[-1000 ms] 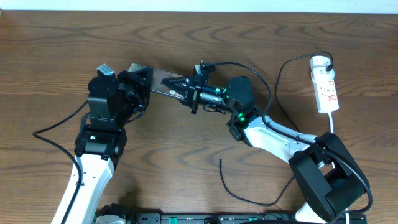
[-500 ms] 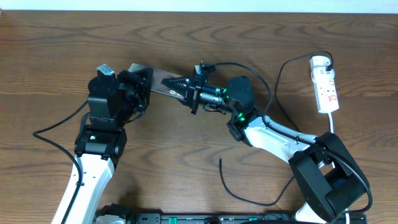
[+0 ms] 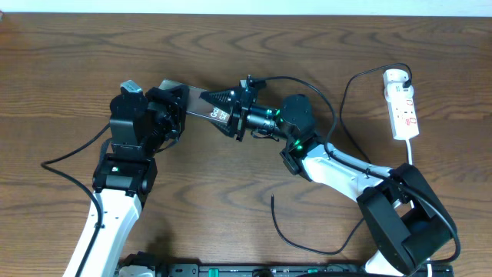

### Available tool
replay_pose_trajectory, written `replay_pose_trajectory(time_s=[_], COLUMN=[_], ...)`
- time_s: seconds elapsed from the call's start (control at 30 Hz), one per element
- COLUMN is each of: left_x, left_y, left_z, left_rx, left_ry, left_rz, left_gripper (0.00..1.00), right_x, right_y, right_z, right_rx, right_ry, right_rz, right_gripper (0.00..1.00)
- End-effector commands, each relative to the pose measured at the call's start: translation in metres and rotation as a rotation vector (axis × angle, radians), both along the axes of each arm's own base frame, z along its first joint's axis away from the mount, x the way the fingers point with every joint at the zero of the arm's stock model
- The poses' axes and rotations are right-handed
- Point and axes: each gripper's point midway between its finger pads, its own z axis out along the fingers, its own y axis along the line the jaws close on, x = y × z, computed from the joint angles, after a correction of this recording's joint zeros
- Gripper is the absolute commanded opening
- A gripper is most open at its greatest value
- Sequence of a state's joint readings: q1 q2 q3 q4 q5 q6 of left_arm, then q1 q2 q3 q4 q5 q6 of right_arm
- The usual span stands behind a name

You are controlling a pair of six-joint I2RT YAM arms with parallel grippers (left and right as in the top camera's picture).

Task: Plug charger to phone and switch on socket

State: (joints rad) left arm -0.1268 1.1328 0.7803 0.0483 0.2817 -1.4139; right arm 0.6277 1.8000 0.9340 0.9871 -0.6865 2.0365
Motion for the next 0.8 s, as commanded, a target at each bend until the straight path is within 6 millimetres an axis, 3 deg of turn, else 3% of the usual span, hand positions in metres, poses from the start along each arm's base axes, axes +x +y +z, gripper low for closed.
replay_pose_trajectory(time_s=[0.0,0.1,0.17,0.5,0.77], left_x=[0.003,0.003,0.003,0.007,0.009], left_y=[0.002,0.002,0.003,0.022,0.057], left_z=[0.012,0.012,0.012,0.012,0.016], left_rx=[0.001,0.001,0.001,0.0,-0.035], left_ry=[-0.033,-0.033,-0.033,-0.033,-0.039], left_rz=[0.009,0.009,0.011,0.059,0.09], left_gripper=[0.08,0.07,0.07,0.07,0.07], right_x=[-0.008,-0.008,-0.008,-0.007,-0.002], right_y=[0.008,0.008,0.008,0.007,0.003], right_z=[0.009,0.009,0.009,0.009,0.008], right_rx=[0.01,0.01,0.008,0.002,-0.003], right_ry=[-0.029,-0.029,-0.037,-0.062,-0.079], right_rz=[0.024,0.024,0.023,0.017,0.002], right_gripper=[0.65,0.9,0.99,0.99,0.99])
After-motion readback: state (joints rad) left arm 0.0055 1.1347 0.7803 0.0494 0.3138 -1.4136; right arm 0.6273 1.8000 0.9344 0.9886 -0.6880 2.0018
